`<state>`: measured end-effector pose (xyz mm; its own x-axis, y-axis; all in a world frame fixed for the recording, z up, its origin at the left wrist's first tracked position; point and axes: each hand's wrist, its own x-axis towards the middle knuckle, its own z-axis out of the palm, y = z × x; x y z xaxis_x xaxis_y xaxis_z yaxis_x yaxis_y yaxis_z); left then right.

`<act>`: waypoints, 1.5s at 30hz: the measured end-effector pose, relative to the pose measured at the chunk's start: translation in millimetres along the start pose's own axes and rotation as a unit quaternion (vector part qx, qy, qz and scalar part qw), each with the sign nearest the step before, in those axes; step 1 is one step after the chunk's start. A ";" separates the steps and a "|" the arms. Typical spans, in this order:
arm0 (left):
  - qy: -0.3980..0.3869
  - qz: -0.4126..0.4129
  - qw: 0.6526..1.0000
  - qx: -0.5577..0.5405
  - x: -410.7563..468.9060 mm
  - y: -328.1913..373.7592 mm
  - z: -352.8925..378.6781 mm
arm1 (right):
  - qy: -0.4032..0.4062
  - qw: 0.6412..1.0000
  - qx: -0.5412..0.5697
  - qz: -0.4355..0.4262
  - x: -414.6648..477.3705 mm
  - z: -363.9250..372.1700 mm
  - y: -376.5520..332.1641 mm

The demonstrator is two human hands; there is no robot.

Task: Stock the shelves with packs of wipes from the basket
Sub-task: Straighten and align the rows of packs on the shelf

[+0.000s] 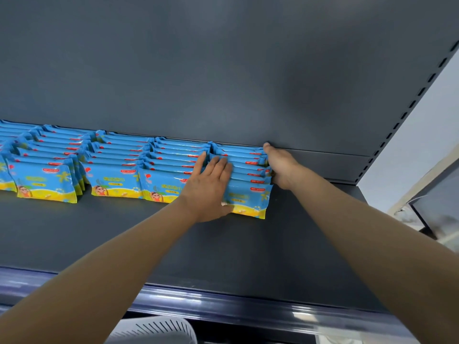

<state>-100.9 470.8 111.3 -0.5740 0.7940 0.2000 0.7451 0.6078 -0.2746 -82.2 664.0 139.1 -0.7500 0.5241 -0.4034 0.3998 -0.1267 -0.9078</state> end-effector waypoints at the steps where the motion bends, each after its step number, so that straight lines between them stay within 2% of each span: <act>1: 0.002 0.000 1.000 -0.007 0.4 0.2 0.0 | -0.001 1.000 0.008 0.004 -1.3 2.0 1.1; 10: 0.004 -0.009 1.000 -0.002 1.0 0.8 -2.8 | -0.032 0.991 0.125 0.034 -14.1 5.1 -1.7; 15: -0.006 0.006 1.000 -0.003 2.0 2.0 -2.5 | -0.061 0.988 0.135 0.037 -16.3 2.9 -1.9; 20: -0.013 0.007 1.000 -0.003 0.6 0.8 -4.1 | -0.021 0.984 0.175 0.021 -18.3 -0.5 -0.4; 28: 0.004 0.014 1.000 0.020 -4.0 -0.3 -1.8 | -0.008 0.999 0.008 -0.032 -25.8 6.8 -0.6; 31: -0.003 0.003 1.000 0.017 -5.0 2.1 -1.6 | -0.031 0.992 -0.080 -0.089 -33.2 3.0 -1.2; 34: -0.010 -0.002 1.000 0.018 -6.3 1.9 -1.3 | -0.141 0.950 -0.255 -0.111 -45.1 -6.3 -1.5; 36: -0.010 -0.009 1.000 0.015 -10.5 -3.5 -2.1 | -0.148 0.878 -0.433 -0.141 -49.2 -7.9 2.3; 38: -0.007 -0.024 1.000 0.012 -18.0 -15.4 -0.6 | -0.108 0.796 -0.572 -0.167 -51.2 -5.8 8.4; 42: -0.029 -0.077 0.996 0.039 -39.1 -48.8 9.6 | -0.050 0.715 -0.667 -0.205 -54.1 6.3 21.5; 45: -0.048 -0.111 0.991 0.048 -46.7 -65.2 17.0 | -0.026 0.699 -0.678 -0.225 -54.2 19.0 27.9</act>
<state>-128.5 394.0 103.9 -0.7537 0.6333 0.1757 0.5632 0.7602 -0.3238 -40.4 616.1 133.4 -0.9647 0.2178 -0.1478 0.2225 0.9748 -0.0152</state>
